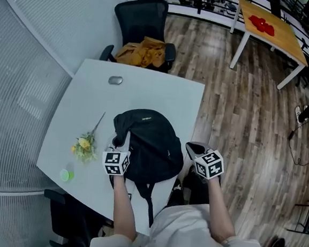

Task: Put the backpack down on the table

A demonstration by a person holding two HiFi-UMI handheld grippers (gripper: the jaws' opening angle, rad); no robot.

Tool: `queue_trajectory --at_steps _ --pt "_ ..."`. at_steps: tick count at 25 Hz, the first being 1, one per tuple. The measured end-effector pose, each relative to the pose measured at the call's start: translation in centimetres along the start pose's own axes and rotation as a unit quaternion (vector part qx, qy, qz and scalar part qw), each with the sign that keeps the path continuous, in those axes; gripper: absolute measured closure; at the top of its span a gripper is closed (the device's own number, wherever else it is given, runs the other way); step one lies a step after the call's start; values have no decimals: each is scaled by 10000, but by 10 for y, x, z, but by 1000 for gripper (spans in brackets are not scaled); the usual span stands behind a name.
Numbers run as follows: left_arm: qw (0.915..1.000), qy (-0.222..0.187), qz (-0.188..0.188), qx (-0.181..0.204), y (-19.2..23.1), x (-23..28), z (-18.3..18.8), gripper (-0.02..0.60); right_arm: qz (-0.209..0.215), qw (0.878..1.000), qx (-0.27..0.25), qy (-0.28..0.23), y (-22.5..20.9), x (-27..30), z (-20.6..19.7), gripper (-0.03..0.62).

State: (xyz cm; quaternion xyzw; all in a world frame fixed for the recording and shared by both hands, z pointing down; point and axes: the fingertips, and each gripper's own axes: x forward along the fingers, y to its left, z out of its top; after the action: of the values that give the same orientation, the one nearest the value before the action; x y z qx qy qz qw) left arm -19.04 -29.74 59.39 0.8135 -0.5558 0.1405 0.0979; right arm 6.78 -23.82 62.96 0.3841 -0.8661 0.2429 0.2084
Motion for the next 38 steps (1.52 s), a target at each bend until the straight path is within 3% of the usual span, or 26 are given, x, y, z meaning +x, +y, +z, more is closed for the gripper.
queue_trajectory --at_steps 6,19,29,38 --pt "9996 240 -99 52 11 30 -14 511 358 9991 -158 174 6 39 7 594" --pt "9954 542 -582 531 2 111 -9 500 894 9937 -443 506 -13 108 41 594" --pt "9920 1075 -632 210 18 156 -41 476 1176 9879 -561 844 -25 151 33 594" --pt "9884 1387 -605 -146 34 179 -73 448 1177 9858 -423 1118 -44 188 25 594"
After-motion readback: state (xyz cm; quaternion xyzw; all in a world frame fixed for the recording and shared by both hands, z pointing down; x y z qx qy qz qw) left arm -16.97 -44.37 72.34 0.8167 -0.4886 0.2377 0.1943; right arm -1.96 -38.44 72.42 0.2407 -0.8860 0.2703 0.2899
